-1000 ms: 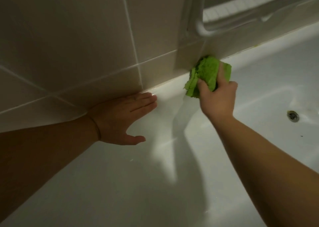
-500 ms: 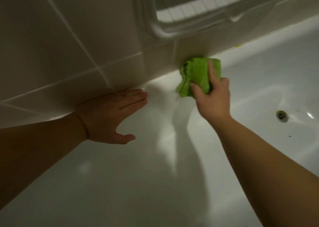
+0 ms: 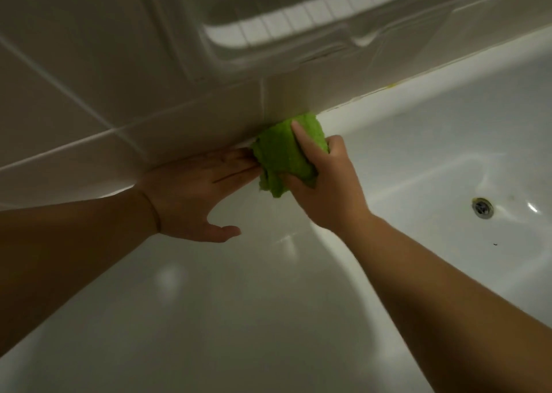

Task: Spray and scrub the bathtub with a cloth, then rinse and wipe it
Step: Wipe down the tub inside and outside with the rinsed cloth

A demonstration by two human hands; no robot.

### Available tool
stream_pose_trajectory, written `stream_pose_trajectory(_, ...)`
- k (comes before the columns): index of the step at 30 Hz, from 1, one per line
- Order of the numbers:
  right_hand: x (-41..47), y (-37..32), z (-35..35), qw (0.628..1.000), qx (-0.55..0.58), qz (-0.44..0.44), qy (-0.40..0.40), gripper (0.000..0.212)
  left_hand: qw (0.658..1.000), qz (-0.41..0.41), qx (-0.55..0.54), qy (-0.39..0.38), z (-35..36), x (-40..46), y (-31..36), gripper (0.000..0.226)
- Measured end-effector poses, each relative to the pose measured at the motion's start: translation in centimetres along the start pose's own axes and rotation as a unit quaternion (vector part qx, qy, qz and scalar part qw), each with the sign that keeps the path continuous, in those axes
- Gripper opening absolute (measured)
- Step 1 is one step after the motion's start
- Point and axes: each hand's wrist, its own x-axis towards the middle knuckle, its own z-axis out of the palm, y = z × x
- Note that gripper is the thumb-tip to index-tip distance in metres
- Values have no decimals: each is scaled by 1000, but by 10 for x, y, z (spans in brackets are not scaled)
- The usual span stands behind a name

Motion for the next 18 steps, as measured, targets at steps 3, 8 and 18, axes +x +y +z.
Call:
stream_pose_trajectory(3,13,29,-38,999,-36,10,-21,85,1000,-4,-6,-4,5,11,2,102)
stream_pose_trajectory(8,34,65,-82,988,-3,135,74,81,1000,-8,-6,-7,8,26,6,104)
stream_pose_trajectory(18,20,56,-43,999,-38,2,33,80,1000,-16,12,-9,14,58,12,104)
